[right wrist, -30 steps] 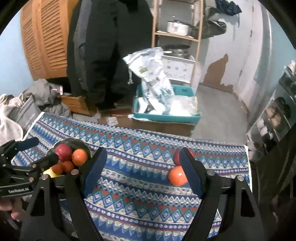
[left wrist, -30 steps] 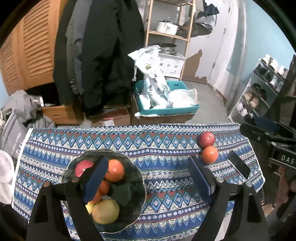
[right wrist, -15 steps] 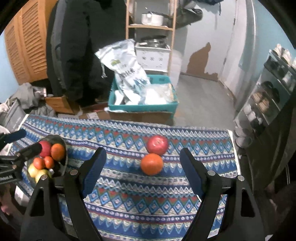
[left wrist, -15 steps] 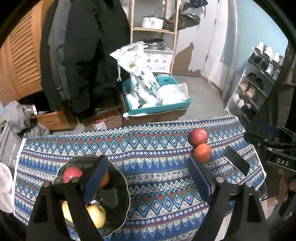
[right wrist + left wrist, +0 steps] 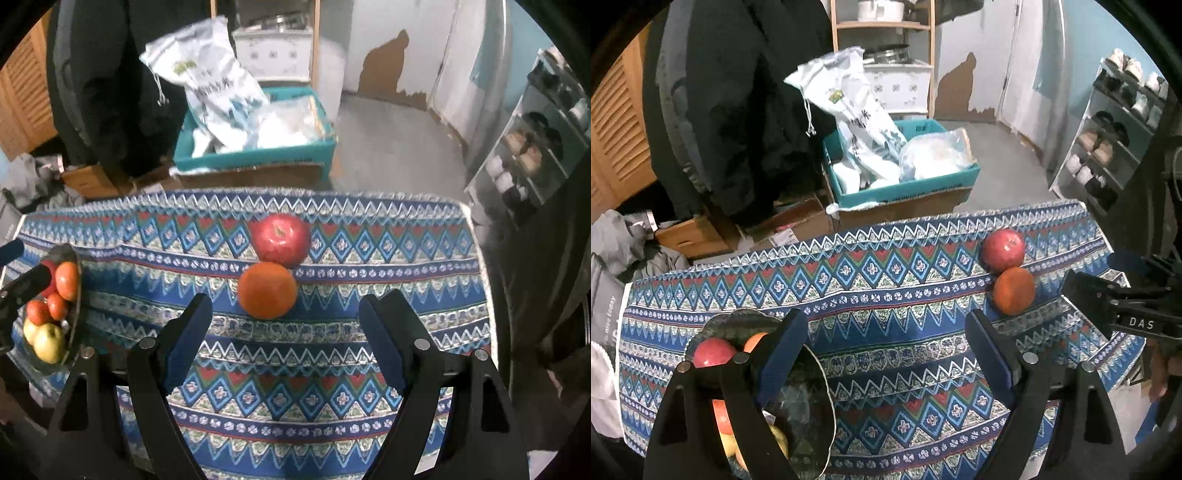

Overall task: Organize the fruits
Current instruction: 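Withdraw both open tools from the bowl toward the red apple and orange, then grasp the red apple with the left tool while the right tool grasps the orange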

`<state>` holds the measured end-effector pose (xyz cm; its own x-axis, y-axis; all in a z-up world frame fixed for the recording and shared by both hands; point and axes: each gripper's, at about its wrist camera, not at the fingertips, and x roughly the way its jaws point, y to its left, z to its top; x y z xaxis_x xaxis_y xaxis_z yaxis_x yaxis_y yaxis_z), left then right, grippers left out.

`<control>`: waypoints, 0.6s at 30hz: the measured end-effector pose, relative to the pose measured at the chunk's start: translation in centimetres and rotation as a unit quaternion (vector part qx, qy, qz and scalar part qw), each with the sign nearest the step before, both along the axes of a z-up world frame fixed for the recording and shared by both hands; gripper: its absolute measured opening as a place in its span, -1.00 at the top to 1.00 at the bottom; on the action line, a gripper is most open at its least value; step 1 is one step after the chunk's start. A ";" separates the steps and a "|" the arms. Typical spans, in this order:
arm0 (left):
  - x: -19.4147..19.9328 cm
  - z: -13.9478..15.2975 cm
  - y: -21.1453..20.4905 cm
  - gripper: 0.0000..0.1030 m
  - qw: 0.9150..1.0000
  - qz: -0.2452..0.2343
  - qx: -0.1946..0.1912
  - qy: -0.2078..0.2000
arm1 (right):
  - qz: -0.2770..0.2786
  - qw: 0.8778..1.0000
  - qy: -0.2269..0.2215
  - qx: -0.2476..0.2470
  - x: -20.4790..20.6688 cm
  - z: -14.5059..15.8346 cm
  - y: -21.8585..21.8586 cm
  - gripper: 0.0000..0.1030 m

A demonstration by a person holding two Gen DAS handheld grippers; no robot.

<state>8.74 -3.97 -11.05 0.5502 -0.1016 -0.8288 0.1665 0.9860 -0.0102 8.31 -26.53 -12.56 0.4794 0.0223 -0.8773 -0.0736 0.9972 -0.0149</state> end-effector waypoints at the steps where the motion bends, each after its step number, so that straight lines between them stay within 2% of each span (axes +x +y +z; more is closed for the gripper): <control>1: 0.3 -0.4 -0.1 -0.71 1.000 0.001 0.002 0.004 | 0.003 1.000 0.007 -0.004 0.5 -0.7 0.0 -0.56; 5: 1.4 -2.0 -0.2 -0.71 1.000 0.006 0.004 0.018 | 0.014 0.999 0.031 -0.009 2.0 -2.9 0.4 -0.56; 12: 3.4 -5.4 -0.9 -0.71 0.999 0.010 0.012 0.041 | 0.010 0.996 0.085 0.023 4.7 -7.9 0.7 -0.56; 18: 4.9 -7.9 -1.1 -0.71 0.998 0.016 0.012 0.062 | -0.002 0.993 0.114 0.026 6.0 -11.0 0.6 -0.56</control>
